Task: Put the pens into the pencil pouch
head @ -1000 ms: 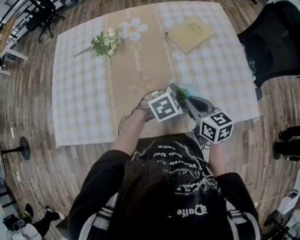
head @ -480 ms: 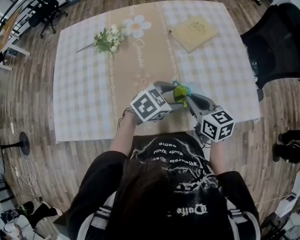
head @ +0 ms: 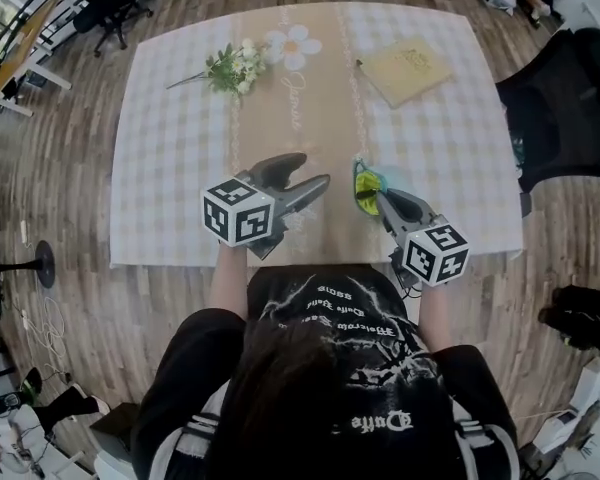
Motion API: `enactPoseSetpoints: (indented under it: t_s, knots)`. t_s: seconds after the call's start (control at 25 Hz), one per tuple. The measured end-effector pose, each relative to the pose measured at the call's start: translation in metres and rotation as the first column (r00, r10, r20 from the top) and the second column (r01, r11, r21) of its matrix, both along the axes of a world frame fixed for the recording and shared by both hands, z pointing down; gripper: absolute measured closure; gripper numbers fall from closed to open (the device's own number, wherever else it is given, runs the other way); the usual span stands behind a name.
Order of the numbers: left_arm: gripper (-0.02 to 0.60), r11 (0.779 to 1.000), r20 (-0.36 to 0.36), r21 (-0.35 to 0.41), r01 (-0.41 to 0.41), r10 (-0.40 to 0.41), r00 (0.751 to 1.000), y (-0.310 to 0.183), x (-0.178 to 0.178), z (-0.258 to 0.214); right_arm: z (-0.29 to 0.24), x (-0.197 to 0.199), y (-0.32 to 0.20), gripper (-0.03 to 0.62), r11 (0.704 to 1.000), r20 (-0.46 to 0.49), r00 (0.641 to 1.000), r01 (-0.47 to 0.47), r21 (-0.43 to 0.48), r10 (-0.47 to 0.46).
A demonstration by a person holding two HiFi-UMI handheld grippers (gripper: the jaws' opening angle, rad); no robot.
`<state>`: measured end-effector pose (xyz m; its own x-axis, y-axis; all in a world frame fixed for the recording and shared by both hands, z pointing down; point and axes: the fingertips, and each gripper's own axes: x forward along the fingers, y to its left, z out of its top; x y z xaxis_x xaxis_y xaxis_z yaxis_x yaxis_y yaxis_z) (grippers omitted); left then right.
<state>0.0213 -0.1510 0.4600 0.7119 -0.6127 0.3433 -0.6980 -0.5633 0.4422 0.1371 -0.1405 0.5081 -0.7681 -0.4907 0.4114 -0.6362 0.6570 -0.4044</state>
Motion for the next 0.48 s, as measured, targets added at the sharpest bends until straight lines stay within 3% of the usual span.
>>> enactPoseSetpoints:
  t_s: [0.28,0.48]
  knots:
    - [0.293,0.982,-0.065,0.027,0.186,-0.184,0.981,0.017,-0.058,-0.004,0.014,-0.017,0.015,0.560,1.000,-0.055,0.998,0.025,-0.017,-0.026]
    - [0.379,0.966,-0.111,0.030,0.257,-0.252,0.961,0.031,-0.085,-0.001,0.031,-0.028,0.032,0.560,0.999,-0.137,0.990,0.034,-0.029,-0.038]
